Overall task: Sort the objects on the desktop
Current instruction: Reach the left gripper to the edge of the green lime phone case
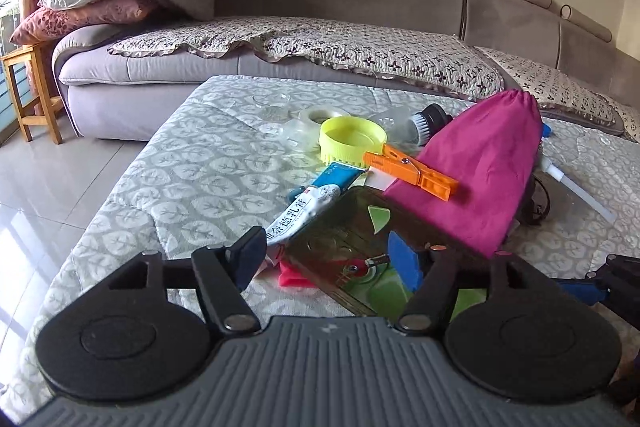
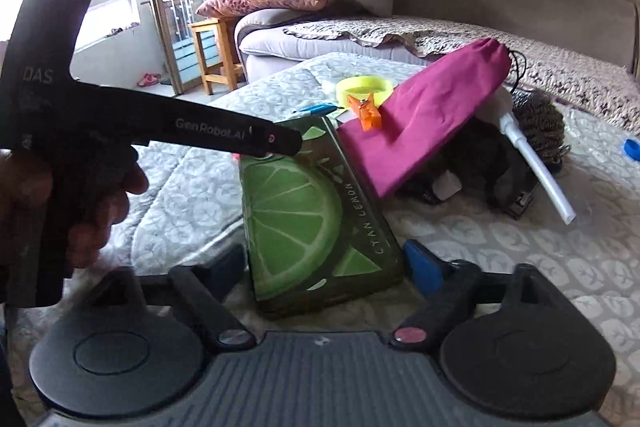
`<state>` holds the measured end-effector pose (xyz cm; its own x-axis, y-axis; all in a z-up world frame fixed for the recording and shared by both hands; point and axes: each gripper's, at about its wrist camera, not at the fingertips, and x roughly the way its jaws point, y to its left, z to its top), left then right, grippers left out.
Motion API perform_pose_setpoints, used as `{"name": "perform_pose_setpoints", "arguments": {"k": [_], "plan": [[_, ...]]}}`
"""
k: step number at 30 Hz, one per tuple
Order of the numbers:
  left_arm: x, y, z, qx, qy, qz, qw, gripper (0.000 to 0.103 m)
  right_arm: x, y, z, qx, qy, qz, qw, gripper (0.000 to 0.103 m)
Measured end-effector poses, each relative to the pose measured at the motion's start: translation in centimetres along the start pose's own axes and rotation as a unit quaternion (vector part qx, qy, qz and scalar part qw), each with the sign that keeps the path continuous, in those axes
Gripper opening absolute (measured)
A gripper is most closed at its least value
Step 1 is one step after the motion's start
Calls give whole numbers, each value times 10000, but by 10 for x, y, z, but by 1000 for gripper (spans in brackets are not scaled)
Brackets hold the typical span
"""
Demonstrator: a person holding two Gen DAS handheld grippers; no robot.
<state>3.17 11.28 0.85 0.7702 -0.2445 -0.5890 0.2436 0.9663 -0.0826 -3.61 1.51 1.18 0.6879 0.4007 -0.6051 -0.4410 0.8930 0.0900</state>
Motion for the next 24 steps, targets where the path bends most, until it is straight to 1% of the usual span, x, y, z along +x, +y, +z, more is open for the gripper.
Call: {"name": "perform_pose_setpoints", "arguments": {"k": [1, 2, 3, 4, 5, 6, 8, 10, 12, 13, 14, 16, 19, 20, 21, 22, 23, 24], "plan": [[-1, -2, 0, 11, 13, 27, 10000, 62, 0, 1, 0, -13, -7, -11, 10000, 83], [-2, -4, 1, 21, 66, -23, 10000, 52, -1, 1, -1, -17, -16, -30, 10000, 83], [-2, -4, 1, -36, 146, 70, 9999, 46, -2, 1, -2, -24, -8, -50, 10000, 83], [-3, -2, 2, -118, 168, 57, 9998, 44, -4, 1, -3, -28, -19, -45, 10000, 83], [-4, 1, 3, -179, 191, 104, 9996, 27, -4, 1, -3, -32, -18, -77, 10000, 83], [-4, 4, 4, -255, 204, 148, 9994, 24, -6, 1, -4, -34, -28, -82, 10000, 83], [-6, 10, 5, -426, 272, 22, 9987, 23, -8, 1, -5, -45, -32, -77, 10000, 82], [-9, 8, 2, -339, 223, 67, 9992, 23, -9, 1, -7, -91, -39, -66, 9999, 82], [-12, 5, -3, -311, 139, 158, 9993, 28, -12, 2, -9, -128, -47, -71, 9999, 82], [-14, 4, -4, -293, 129, 205, 9993, 36, -14, 1, -11, -125, -39, -73, 9999, 82], [-15, 4, -5, -306, 150, 164, 9993, 37, -15, 0, -12, -115, -29, -64, 9999, 82], [-15, 5, -4, -364, 180, 8, 9992, 37, -20, -3, -15, -72, -53, -46, 9999, 82], [-13, 4, -5, -511, 243, -348, 9978, 36, -25, -13, -18, 104, -116, 125, 9998, 82], [-11, 2, -4, -549, 304, -440, 9971, 38, -27, -16, -18, 163, -130, 151, 9997, 82], [-10, 0, -4, -545, 306, -442, 9971, 38, -28, -18, -19, 194, -128, 172, 9996, 82], [-9, -2, -4, -526, 322, -429, 9972, 35, -28, -20, -19, 225, -130, 178, 9995, 82], [-9, -2, -3, -559, 351, -407, 9970, 30, -28, -20, -19, 236, -120, 156, 9995, 82], [-8, 0, -2, -651, 396, -442, 9961, 29, -29, -21, -20, 224, -117, 147, 9996, 82]]}}
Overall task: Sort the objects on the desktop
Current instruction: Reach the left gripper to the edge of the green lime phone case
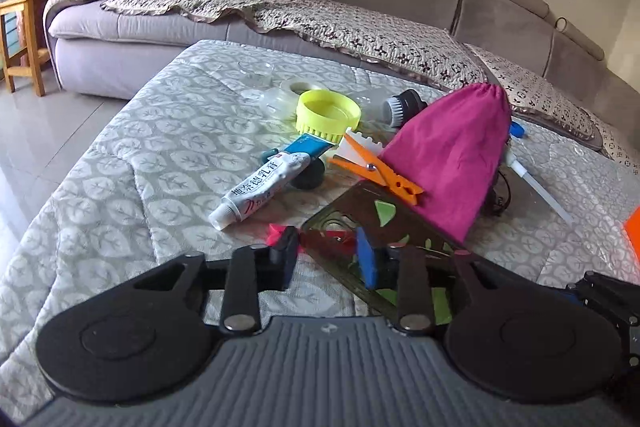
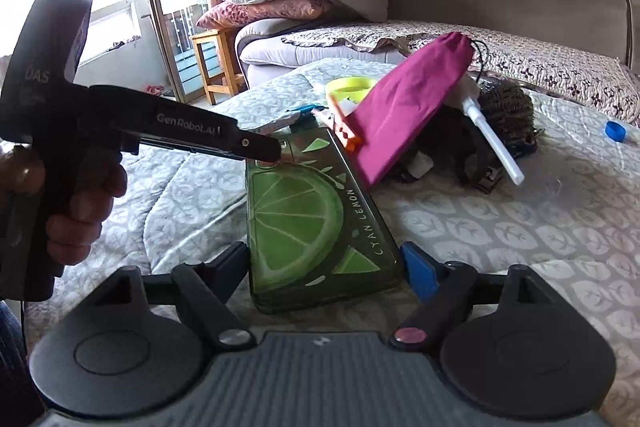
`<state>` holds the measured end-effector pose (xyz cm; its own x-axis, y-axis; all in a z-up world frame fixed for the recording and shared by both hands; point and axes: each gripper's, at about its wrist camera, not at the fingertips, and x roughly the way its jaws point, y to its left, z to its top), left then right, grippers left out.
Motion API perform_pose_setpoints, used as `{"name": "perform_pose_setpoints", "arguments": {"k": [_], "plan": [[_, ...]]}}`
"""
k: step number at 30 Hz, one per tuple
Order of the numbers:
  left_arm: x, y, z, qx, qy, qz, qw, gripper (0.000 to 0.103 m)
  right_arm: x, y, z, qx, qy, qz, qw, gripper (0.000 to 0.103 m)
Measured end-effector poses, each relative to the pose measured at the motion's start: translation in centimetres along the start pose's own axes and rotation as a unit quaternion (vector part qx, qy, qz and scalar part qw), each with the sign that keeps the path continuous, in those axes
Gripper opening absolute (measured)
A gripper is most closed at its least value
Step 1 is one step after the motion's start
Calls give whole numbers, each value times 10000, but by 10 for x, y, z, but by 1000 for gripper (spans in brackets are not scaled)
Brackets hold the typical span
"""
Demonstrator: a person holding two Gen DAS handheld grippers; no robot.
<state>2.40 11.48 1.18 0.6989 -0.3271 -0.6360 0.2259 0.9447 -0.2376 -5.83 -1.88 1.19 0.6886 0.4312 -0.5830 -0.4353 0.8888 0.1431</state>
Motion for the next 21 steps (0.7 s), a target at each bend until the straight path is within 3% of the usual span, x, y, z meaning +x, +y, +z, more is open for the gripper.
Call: {"name": "perform_pose_setpoints", "arguments": {"k": [3, 5, 10, 14, 17, 21], "plan": [[-1, 4, 2, -178, 41, 19, 9998, 19, -1, 2, -1, -37, 3, -31, 10000, 82], [-3, 6, 3, -195, 1, 21, 9998, 3, -2, 1, -1, -19, -28, -46, 10000, 82], [-2, 9, 2, -293, -22, -70, 9995, 4, -4, 0, -3, -31, -18, -65, 10000, 82], [-2, 7, 2, -422, -85, -104, 9990, 19, -4, 0, -4, -43, -14, -59, 10000, 82], [0, 6, 2, -374, -142, 58, 9992, 22, -5, -2, -4, -34, -18, -35, 10000, 81], [4, 3, 3, -300, -62, -10, 9995, 20, -5, -3, -5, -9, -16, -26, 10000, 81]]}}
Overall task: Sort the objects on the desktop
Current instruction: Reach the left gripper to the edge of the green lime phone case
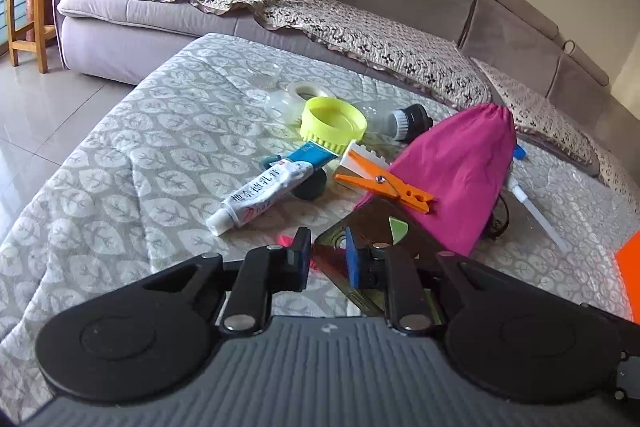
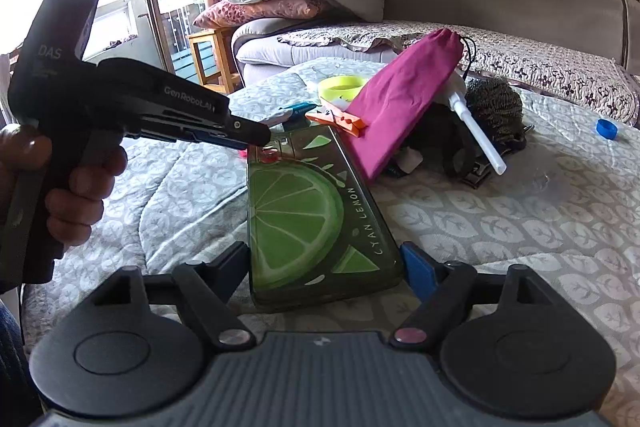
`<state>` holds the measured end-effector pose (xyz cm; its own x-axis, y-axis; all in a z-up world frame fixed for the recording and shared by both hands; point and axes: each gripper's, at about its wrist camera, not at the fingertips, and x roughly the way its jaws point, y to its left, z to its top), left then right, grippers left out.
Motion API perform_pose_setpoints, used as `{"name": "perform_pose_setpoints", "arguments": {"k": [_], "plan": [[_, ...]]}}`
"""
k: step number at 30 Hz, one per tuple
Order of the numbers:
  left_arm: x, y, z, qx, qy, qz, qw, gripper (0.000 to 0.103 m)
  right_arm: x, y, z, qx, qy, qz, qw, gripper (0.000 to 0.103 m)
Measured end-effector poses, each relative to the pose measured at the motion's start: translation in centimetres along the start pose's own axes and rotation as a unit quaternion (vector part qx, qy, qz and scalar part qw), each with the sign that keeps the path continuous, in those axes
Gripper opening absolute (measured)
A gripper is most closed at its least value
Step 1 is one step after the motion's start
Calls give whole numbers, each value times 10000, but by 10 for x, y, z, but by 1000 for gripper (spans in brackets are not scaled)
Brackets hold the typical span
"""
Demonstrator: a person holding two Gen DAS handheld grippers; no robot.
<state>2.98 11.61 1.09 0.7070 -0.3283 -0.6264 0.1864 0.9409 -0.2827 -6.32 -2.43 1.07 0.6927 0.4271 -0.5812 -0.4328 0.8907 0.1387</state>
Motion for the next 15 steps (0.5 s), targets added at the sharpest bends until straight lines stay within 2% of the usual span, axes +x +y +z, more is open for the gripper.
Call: {"name": "perform_pose_setpoints", "arguments": {"k": [8, 15], "plan": [[1, -1, 2, -116, 155, 45, 9998, 19, -4, 3, 0, -138, -78, -50, 9999, 81], [-3, -6, 0, -83, 116, 87, 9999, 16, -14, 4, 1, -186, -168, -110, 9996, 81]]}}
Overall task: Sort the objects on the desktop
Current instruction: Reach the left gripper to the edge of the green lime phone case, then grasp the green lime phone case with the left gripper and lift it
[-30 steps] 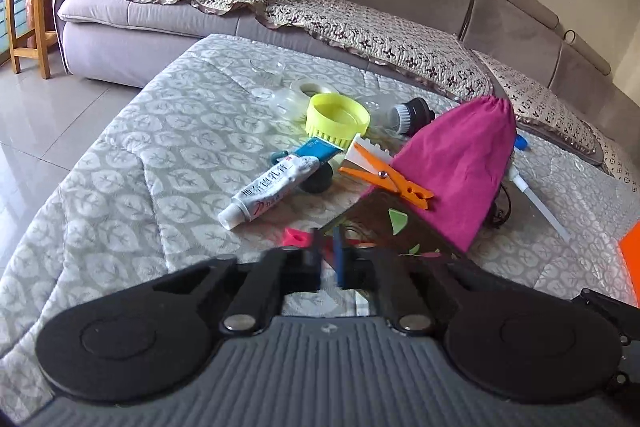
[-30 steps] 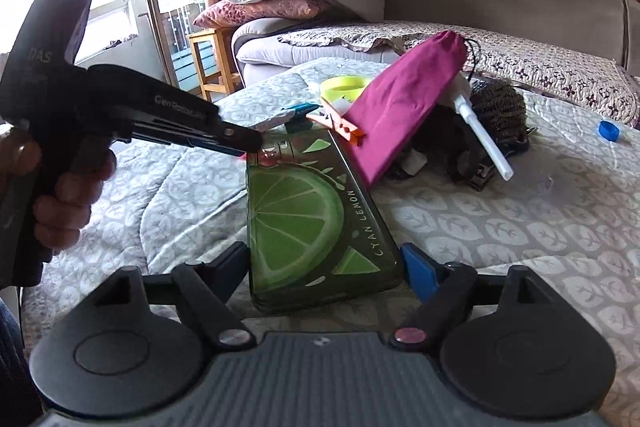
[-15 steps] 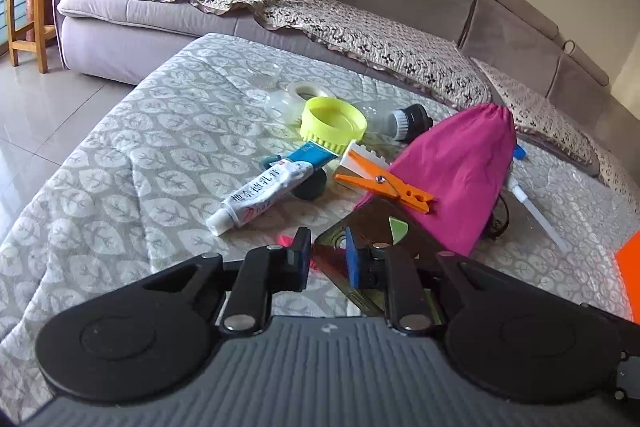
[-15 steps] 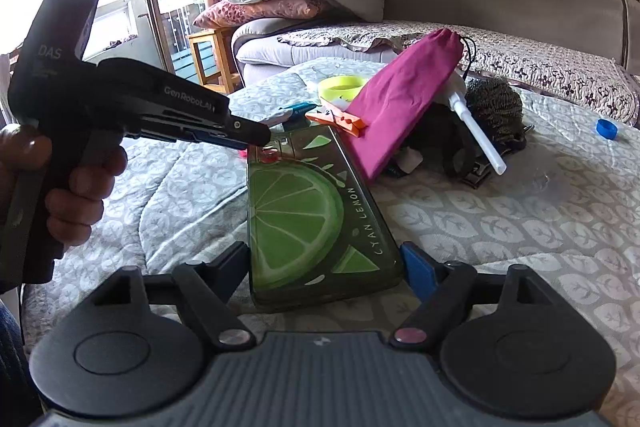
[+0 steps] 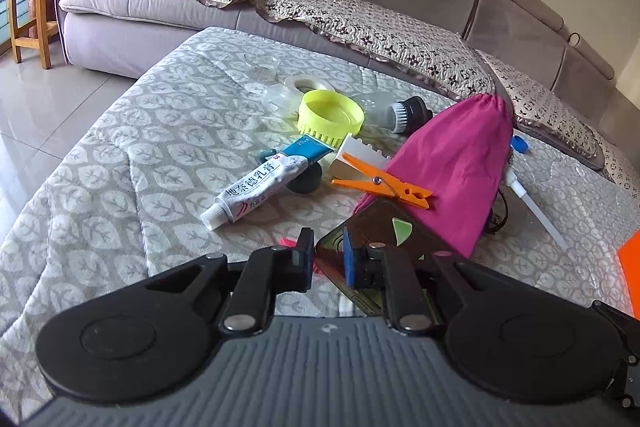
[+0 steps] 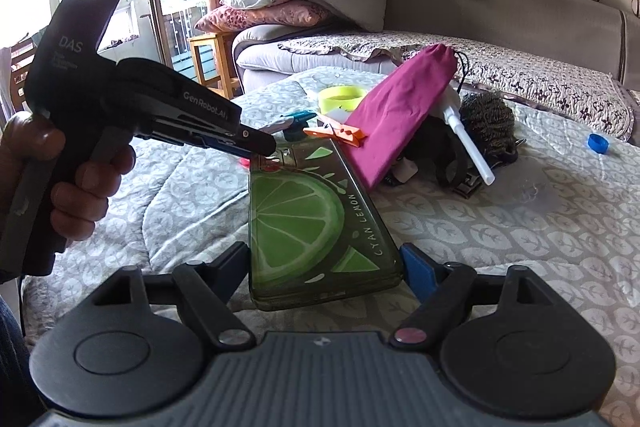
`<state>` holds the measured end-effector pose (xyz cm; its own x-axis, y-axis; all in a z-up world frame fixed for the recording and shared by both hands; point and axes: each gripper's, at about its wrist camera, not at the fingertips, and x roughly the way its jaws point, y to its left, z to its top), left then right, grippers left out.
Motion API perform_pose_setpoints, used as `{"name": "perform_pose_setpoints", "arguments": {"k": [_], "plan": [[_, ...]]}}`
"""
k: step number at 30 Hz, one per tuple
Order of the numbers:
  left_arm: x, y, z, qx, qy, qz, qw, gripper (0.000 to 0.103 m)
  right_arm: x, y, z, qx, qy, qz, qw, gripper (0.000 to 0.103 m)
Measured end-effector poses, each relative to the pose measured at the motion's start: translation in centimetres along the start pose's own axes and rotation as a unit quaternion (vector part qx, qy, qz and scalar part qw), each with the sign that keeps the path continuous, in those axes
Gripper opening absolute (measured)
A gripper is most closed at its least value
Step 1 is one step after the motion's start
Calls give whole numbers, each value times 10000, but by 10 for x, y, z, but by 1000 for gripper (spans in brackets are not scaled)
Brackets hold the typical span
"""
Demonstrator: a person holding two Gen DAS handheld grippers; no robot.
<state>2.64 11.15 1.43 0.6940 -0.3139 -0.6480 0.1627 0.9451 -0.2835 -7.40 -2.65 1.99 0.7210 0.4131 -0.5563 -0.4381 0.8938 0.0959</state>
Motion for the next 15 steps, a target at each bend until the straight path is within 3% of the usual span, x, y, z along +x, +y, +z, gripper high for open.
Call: {"name": "perform_pose_setpoints", "arguments": {"k": [1, 2, 3, 8, 9, 11, 12, 15], "plan": [[-1, -1, 0, -6, -5, -6, 10000, 15, -2, 0, 0, -6, -26, -11, 10000, 81], [-2, -1, 0, -13, -14, 4, 10000, 4, -4, 0, 1, 1, -44, -38, 10000, 81], [-2, -2, 0, 6, -30, 36, 10000, 3, -5, -1, 1, 19, -49, -48, 10000, 81], [-6, -4, -3, 7, 9, -3, 10000, 5, -4, -1, -4, 1, -9, -120, 9999, 81], [-7, -3, -6, -16, 45, -4, 10000, 11, -3, -2, -6, -7, 27, -131, 9999, 81], [-10, -1, -12, -102, 111, -36, 9999, 53, -3, -3, -9, -53, 71, -160, 9998, 81], [-12, 0, -14, -138, 110, -104, 9998, 58, -3, -4, -10, -73, 100, -162, 9998, 81], [-13, 1, -18, -152, 193, -437, 9987, 59, -6, -15, -12, -80, 146, 67, 9998, 81]]}}
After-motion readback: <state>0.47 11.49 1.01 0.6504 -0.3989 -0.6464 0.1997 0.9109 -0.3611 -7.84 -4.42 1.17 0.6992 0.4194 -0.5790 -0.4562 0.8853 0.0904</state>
